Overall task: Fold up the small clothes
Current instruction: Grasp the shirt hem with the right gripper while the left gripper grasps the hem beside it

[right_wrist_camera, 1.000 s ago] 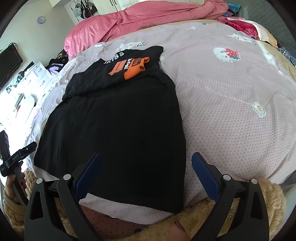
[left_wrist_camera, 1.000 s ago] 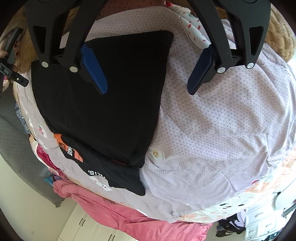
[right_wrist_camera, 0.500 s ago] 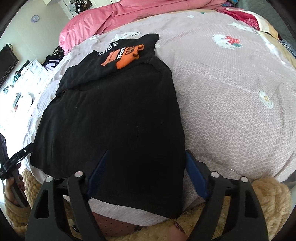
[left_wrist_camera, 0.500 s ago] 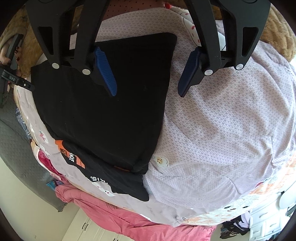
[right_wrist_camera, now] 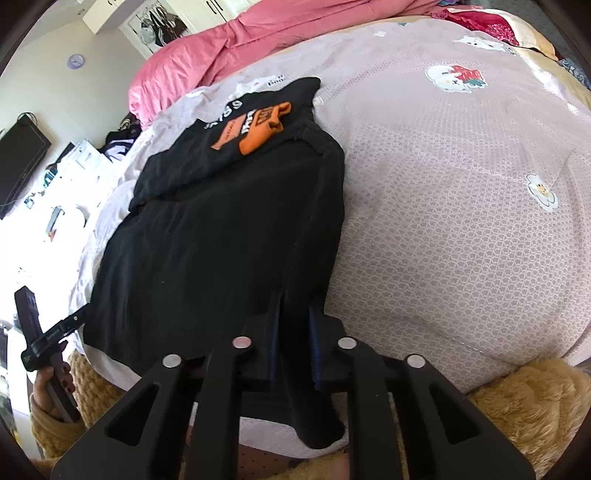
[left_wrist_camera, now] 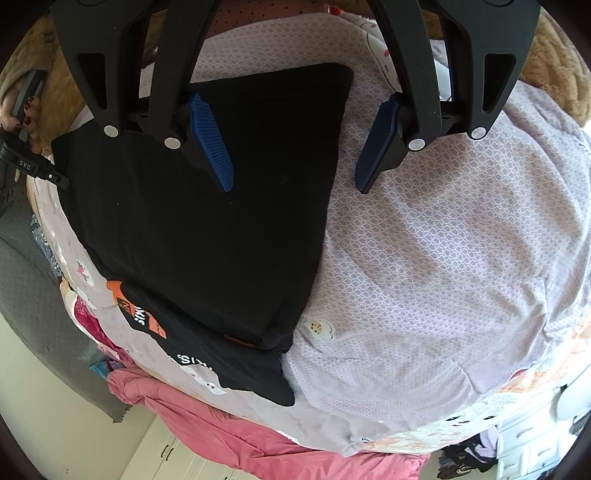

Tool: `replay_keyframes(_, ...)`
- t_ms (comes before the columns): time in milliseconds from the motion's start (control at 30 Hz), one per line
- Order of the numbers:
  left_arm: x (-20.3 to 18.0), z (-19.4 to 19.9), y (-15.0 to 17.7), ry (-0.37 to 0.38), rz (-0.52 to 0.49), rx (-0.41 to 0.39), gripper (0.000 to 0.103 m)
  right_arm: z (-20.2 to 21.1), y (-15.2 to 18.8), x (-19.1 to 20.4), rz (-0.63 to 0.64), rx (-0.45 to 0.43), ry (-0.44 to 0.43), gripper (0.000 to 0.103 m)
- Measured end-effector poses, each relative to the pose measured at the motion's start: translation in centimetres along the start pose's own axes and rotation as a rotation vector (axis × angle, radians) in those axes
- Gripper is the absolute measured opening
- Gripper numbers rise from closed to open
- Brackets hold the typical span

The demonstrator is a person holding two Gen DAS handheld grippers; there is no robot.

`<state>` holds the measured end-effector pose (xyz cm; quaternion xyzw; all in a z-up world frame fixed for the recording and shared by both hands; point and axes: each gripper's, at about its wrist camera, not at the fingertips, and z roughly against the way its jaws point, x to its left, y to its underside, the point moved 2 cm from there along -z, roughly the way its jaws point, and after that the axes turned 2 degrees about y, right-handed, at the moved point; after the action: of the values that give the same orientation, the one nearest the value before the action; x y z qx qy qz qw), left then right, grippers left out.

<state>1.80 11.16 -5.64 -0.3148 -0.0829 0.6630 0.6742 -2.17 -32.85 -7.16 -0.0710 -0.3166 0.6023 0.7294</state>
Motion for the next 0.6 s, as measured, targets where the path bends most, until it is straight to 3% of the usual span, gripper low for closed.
replay_keyframes(200, -0.5, -0.2, 0.1, 0.007, -0.013, 0.006, 0.055, 0.0, 0.0, 0.1, 0.01, 0.005, 0.005, 0.013)
replay_keyframes(300, -0.6, -0.4, 0.2, 0.008, -0.019, 0.011, 0.048, -0.3, 0.3, 0.1, 0.021, 0.031, 0.068, 0.018)
replay_keyframes(367, -0.5, -0.4, 0.3, 0.002, -0.023, 0.015, 0.043, -0.4, 0.5, 0.2, 0.037, 0.044, 0.111, 0.03)
replay_keyframes(433, -0.2, -0.4, 0.4, 0.002, -0.017, 0.019, 0.039, -0.6, 0.8, 0.2, 0.05, 0.062, 0.123, 0.031)
replay_keyframes(600, 0.2, -0.5, 0.4, 0.019, 0.004, 0.024, 0.038, -1.0, 1.0, -0.1, 0.045, 0.079, 0.103, 0.034)
